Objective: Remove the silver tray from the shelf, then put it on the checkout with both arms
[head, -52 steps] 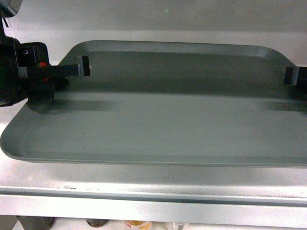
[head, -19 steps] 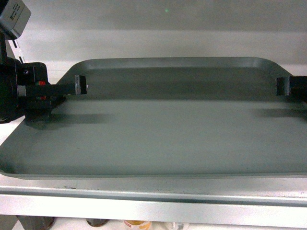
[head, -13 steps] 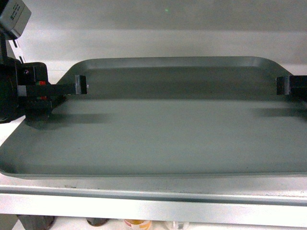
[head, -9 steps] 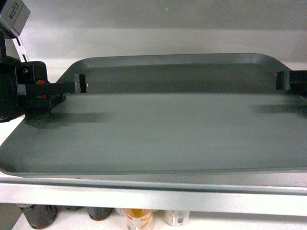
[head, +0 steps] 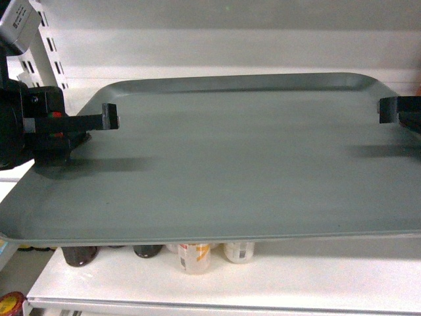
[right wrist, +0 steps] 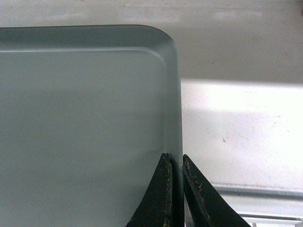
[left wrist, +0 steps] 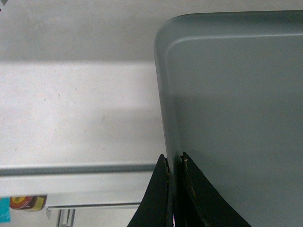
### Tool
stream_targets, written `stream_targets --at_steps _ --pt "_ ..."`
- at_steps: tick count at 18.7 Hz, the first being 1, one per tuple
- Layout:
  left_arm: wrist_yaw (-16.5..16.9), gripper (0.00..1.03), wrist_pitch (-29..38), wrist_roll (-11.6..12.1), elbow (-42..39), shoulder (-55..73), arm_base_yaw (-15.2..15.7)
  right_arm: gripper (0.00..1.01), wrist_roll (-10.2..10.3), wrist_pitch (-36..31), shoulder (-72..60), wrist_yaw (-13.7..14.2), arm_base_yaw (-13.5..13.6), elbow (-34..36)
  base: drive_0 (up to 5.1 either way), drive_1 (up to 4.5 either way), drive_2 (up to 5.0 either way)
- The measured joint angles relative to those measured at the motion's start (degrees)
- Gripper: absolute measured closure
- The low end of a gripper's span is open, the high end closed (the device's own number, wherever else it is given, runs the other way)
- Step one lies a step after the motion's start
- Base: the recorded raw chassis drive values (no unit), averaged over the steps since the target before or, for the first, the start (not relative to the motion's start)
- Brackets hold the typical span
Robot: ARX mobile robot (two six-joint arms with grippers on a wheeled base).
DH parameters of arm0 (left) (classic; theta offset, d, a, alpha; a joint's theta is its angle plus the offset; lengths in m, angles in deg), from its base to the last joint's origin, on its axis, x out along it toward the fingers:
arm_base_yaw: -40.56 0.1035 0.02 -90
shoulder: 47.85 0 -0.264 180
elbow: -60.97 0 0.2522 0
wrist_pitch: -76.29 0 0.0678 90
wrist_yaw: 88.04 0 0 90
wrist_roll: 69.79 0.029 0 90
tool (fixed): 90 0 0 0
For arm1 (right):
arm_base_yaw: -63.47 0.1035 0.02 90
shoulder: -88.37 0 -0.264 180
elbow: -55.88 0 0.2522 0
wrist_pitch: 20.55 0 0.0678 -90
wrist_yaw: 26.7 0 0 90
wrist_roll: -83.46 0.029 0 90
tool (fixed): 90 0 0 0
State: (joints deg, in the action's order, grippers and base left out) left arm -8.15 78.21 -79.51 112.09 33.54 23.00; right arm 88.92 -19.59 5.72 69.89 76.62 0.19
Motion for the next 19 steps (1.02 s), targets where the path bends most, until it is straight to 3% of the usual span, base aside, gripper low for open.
stream_targets --at_steps 19 --pt "0.1 0.99 0.2 -0.2 0.0 0.0 0.1 0.98 -0.2 -0.1 0.2 0.0 0.0 -0.1 0.1 -4.22 4.4"
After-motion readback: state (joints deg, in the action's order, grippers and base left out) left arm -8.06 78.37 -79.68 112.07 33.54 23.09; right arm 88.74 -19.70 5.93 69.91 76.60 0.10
